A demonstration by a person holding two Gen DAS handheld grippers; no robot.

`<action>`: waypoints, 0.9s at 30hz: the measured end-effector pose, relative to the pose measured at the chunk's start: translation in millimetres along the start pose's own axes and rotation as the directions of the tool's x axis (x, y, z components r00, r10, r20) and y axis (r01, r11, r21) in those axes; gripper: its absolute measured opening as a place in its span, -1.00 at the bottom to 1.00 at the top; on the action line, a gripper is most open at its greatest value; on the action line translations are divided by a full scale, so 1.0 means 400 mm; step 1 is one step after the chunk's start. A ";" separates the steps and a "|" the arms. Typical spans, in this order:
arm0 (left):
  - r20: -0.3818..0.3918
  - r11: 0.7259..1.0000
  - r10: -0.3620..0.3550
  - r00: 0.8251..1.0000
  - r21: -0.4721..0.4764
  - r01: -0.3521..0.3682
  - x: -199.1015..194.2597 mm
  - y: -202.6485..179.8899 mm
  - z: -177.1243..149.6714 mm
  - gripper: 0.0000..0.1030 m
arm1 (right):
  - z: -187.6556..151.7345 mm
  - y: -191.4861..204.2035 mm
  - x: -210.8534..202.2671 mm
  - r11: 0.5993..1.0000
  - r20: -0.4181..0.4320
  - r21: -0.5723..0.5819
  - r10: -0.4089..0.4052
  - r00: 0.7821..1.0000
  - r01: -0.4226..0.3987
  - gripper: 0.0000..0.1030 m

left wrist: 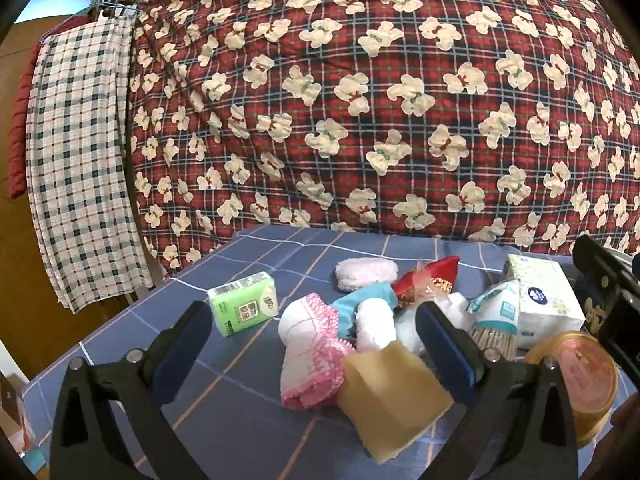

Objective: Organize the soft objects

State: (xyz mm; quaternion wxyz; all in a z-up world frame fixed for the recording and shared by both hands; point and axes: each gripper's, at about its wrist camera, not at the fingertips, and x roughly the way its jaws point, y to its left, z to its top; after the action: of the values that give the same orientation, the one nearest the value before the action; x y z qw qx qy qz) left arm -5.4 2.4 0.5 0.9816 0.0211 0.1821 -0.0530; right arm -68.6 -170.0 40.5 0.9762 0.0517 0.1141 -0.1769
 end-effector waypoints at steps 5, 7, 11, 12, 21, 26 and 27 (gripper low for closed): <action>-0.001 1.000 0.000 1.000 0.000 0.000 0.000 0.000 0.000 1.00 | 0.001 -0.001 0.000 1.000 0.000 -0.001 0.001 1.000 -0.001 0.99; -0.001 1.000 0.000 1.000 0.000 0.000 0.000 0.000 0.001 0.99 | 0.001 -0.001 0.000 1.000 0.000 -0.001 0.000 1.000 0.000 0.99; -0.001 1.000 0.000 1.000 0.001 0.000 0.000 0.000 0.001 1.00 | 0.000 -0.001 0.000 1.000 0.000 -0.002 0.002 1.000 -0.002 0.99; -0.001 1.000 0.000 1.000 0.000 0.000 0.000 0.000 0.001 1.00 | 0.000 -0.001 0.000 1.000 0.000 -0.002 0.002 1.000 -0.002 0.99; -0.002 1.000 0.000 1.000 -0.001 0.000 0.000 -0.001 0.001 1.00 | 0.000 -0.002 0.000 1.000 -0.001 -0.002 0.002 1.000 -0.002 0.99; -0.002 1.000 0.000 1.000 0.001 0.000 0.000 0.000 0.002 1.00 | 0.000 -0.001 0.000 1.000 0.000 -0.004 0.006 1.000 -0.006 0.99; -0.002 1.000 0.000 1.000 0.000 0.000 0.000 0.000 0.002 1.00 | 0.000 -0.001 0.000 1.000 -0.001 -0.004 0.005 1.000 -0.005 0.99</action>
State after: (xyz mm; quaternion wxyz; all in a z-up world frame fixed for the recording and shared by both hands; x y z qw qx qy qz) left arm -5.2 2.3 1.1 0.9814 0.0212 0.1832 -0.0528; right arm -68.7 -170.5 40.4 0.9768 0.0500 0.1147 -0.1741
